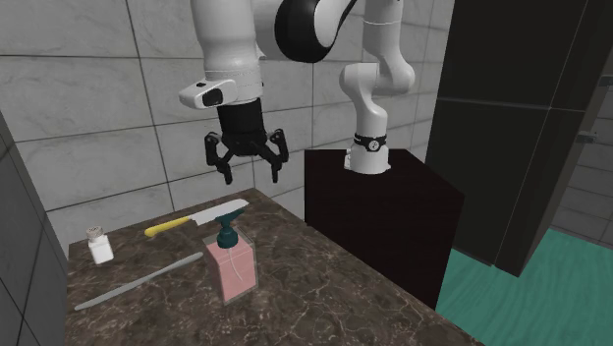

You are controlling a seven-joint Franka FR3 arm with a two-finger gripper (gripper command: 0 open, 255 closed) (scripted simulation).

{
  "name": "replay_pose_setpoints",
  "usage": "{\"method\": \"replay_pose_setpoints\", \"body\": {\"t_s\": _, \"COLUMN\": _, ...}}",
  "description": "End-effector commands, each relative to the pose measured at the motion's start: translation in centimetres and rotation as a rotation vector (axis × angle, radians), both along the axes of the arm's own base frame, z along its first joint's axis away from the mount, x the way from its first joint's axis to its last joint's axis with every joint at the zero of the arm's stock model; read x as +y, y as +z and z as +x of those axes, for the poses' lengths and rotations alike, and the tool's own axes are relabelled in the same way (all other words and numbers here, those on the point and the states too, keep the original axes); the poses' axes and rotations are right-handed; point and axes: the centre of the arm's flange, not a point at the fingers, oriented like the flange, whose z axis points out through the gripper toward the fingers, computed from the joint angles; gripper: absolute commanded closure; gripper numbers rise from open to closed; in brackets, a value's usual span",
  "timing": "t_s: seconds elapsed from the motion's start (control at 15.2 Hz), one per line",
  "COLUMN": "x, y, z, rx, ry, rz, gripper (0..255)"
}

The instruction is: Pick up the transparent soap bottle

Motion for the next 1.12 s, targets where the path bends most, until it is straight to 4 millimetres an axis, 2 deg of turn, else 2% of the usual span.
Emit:
{"method": "replay_pose_setpoints", "body": {"t_s": 0.0, "x": -2.2, "y": -1.8, "z": 0.8, "rx": 0.010, "ry": -0.003, "rz": 0.008, "gripper": 0}}
{"method": "replay_pose_setpoints", "body": {"t_s": 0.33, "x": -6.9, "y": -6.3, "z": 2.6, "rx": 0.033, "ry": -0.011, "rz": 0.024, "gripper": 0}}
{"method": "replay_pose_setpoints", "body": {"t_s": 0.79, "x": -6.9, "y": -10.0, "z": 2.6, "rx": 0.033, "ry": -0.011, "rz": 0.024, "gripper": 0}}
{"method": "replay_pose_setpoints", "body": {"t_s": 0.92, "x": -6.9, "y": -10.3, "z": 2.6, "rx": 0.033, "ry": -0.011, "rz": 0.024, "gripper": 0}}
{"method": "replay_pose_setpoints", "body": {"t_s": 0.99, "x": -6.9, "y": -10.4, "z": 2.5, "rx": 0.033, "ry": -0.011, "rz": 0.024, "gripper": 255}}
{"method": "replay_pose_setpoints", "body": {"t_s": 1.06, "x": -6.9, "y": -10.4, "z": 2.5, "rx": 0.033, "ry": -0.011, "rz": 0.024, "gripper": 255}}
